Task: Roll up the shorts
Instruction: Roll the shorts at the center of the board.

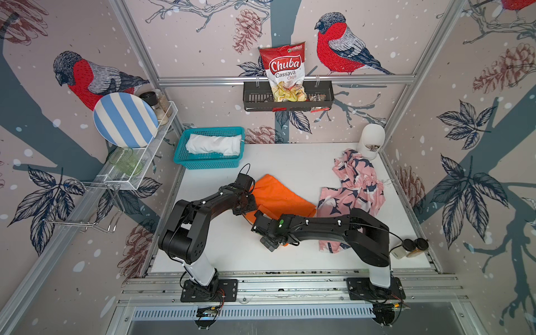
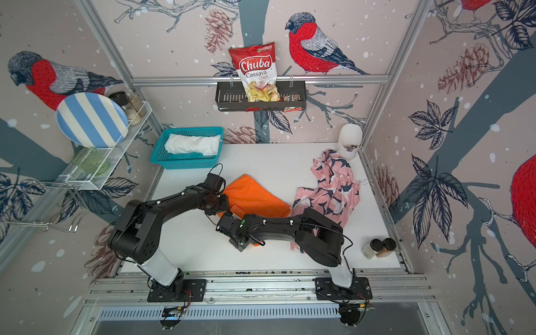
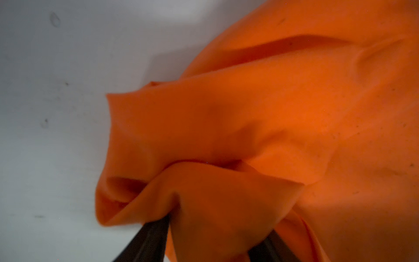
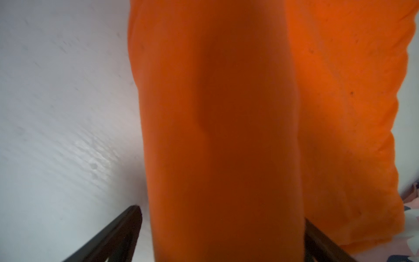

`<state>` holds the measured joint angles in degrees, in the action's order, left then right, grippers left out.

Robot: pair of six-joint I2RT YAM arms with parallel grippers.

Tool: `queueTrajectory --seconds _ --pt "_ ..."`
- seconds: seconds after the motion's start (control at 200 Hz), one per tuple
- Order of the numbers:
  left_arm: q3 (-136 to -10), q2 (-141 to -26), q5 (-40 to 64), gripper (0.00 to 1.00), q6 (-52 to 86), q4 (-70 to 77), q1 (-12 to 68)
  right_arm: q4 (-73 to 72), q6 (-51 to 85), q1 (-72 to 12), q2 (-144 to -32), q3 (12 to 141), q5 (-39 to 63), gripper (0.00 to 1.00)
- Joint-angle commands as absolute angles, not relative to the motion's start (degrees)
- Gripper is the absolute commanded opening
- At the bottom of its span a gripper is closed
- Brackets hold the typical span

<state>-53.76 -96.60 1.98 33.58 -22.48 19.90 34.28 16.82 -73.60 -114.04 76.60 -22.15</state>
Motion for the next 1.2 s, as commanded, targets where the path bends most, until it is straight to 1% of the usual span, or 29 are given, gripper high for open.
queueTrajectory --seconds 0.0,0.045,0.1,0.145,0.185,0.26,0.315,0.38,0.445,0.54,0.63,0.765,0.855,0.905,0.96,0.99,1.025,1.1,1.195 --pt "-53.56 -97.82 2.55 0.59 32.68 -24.19 19.45 33.65 17.85 -73.96 -115.99 75.51 -21.80 0.86" --pt "-53.79 -97.58 2.63 0.60 32.64 -24.36 19.47 33.09 18.55 -73.92 -116.04 75.36 -21.37 0.75" --pt "-54.09 -96.89 2.55 0.61 32.58 -24.63 19.34 31.83 18.56 -73.84 -115.28 74.94 -19.07 0.60" --pt "-54.24 -95.93 2.30 0.63 32.55 -24.93 19.32 30.37 18.61 -73.58 -114.28 74.53 -16.19 0.50" --pt "-54.45 -94.69 1.96 0.65 32.54 -25.36 19.17 29.04 18.61 -72.98 -113.37 74.07 -12.48 0.44" --pt "-54.88 -91.61 1.26 0.69 32.78 -26.63 18.83 25.48 19.23 -71.19 -111.33 72.26 -3.41 0.36" --pt "-55.02 -88.86 0.76 0.73 32.90 -27.80 18.64 21.82 20.45 -69.33 -109.91 70.12 3.80 0.32" --pt "-55.04 -85.55 0.35 0.76 33.30 -29.47 18.15 16.51 22.50 -66.65 -107.99 66.85 12.71 0.29" --pt "-54.93 -82.93 0.61 0.78 33.73 -31.31 17.94 10.66 25.32 -63.91 -106.66 63.02 20.99 0.29" --pt "-53.39 -79.33 2.91 0.78 34.83 -32.43 17.97 2.88 28.85 -60.33 -105.66 58.88 32.09 0.28" --pt "-50.76 -76.29 5.59 0.78 36.48 -31.49 18.03 -1.89 30.91 -58.27 -105.63 56.63 39.85 0.28" --pt "-48.43 -75.61 7.10 0.78 37.64 -29.68 18.20 -7.18 33.14 -55.66 -106.80 53.71 48.52 0.29" --pt "-48.19 -77.47 7.21 0.78 37.67 -28.35 18.37 -9.84 34.97 -53.54 -107.50 51.89 50.92 0.31" --pt "-48.23 -78.94 7.19 0.78 37.46 -27.19 18.48 -8.38 34.31 -52.68 -107.65 51.85 49.30 0.36" --pt "-48.38 -81.18 6.61 0.75 36.90 -26.52 18.47 -3.73 31.99 -52.23 -107.80 52.98 44.53 0.42" --pt "-48.63 -82.58 5.78 0.73 36.62 -26.46 18.53 -1.36 30.87 -52.34 -107.55 53.50 41.80 0.46" --pt "-48.64 -84.23 4.93 0.70 36.09 -26.34 18.47 0.72 30.15 -52.57 -107.10 53.89 38.60 0.55" --pt "-48.35 -87.16 4.04 0.65 35.18 -25.52 18.49 7.35 27.74 -54.14 -105.22 55.78 28.66 0.67" --pt "-47.75 -89.68 4.08 0.59 34.54 -24.50 18.47 16.23 25.49 -57.19 -102.07 59.04 15.51 0.78"
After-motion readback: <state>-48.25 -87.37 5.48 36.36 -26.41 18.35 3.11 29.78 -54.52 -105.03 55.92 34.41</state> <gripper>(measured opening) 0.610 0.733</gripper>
